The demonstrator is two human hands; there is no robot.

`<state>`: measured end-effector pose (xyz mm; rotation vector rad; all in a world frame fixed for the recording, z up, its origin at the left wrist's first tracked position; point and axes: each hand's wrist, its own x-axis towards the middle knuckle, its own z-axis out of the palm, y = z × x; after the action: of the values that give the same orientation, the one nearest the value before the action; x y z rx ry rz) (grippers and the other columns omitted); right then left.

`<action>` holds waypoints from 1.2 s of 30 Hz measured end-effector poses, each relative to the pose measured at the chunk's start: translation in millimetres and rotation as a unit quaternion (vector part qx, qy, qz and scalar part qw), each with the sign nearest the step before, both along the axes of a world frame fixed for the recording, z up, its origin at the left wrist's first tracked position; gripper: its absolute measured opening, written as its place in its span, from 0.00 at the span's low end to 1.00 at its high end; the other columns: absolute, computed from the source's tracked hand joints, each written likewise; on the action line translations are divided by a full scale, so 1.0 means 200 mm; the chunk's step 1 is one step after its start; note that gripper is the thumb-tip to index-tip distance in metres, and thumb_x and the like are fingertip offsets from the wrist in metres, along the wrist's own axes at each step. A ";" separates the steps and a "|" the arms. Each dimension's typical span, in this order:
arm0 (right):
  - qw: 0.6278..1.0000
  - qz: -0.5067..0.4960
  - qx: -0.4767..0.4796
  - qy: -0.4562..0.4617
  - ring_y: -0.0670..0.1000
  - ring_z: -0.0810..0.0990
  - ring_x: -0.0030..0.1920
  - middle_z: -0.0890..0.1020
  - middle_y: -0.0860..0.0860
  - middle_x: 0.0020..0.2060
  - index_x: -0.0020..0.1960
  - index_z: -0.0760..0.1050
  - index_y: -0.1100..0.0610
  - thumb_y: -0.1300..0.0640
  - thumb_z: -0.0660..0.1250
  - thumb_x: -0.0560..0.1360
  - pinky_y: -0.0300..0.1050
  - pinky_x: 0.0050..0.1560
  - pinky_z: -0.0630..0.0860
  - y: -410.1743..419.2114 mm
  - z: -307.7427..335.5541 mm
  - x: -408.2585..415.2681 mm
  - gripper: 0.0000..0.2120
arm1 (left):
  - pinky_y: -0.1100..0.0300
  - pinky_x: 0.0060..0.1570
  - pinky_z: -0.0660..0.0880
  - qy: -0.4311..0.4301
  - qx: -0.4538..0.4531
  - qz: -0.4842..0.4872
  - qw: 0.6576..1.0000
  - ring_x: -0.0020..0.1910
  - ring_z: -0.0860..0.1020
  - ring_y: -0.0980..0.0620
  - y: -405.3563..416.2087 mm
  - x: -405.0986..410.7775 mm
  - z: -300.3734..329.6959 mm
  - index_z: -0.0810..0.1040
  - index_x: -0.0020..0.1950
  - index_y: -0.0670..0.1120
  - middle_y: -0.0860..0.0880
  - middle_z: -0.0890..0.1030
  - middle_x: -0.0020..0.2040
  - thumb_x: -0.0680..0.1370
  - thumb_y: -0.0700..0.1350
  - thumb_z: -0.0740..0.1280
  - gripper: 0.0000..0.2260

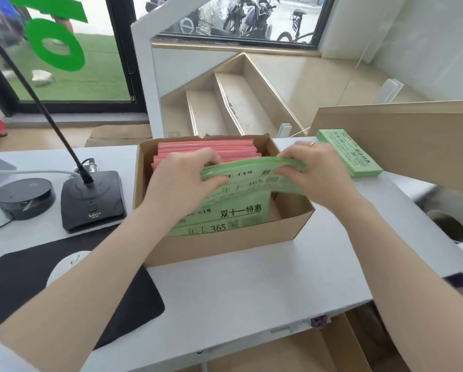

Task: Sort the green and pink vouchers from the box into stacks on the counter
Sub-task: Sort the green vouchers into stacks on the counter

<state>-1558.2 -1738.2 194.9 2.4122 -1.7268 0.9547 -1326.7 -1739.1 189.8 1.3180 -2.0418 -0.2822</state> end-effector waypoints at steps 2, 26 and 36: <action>0.999 -0.032 -0.021 -0.038 0.51 0.73 0.40 0.80 0.49 0.36 0.44 0.81 0.60 0.55 0.72 0.67 0.45 0.44 0.68 0.02 0.09 -0.12 0.09 | 0.71 0.42 0.70 0.081 0.018 -0.022 0.996 0.38 0.75 0.60 0.01 -0.11 0.06 0.79 0.45 0.48 0.58 0.79 0.37 0.69 0.49 0.74 0.10; 0.828 -0.062 0.279 -0.482 0.52 0.78 0.49 0.80 0.55 0.49 0.52 0.75 0.51 0.68 0.68 0.72 0.44 0.52 0.74 0.40 -0.52 -1.41 0.15 | 0.43 0.60 0.71 0.438 0.309 -0.013 0.844 0.52 0.77 0.48 0.31 -1.29 -0.56 0.75 0.50 0.53 0.46 0.80 0.51 0.71 0.52 0.70 0.09; 0.794 -0.052 0.224 -0.563 0.43 0.80 0.41 0.80 0.49 0.42 0.46 0.71 0.54 0.67 0.66 0.73 0.34 0.41 0.74 0.35 -0.55 -1.30 0.09 | 0.49 0.52 0.68 0.516 0.294 0.113 0.796 0.46 0.72 0.49 0.24 -1.40 -0.52 0.75 0.35 0.52 0.50 0.75 0.41 0.68 0.54 0.62 0.08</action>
<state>-1817.5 -1667.8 85.2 1.9189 -2.5650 2.5532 -1607.5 -1690.2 85.6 1.2743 -0.8556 -1.2835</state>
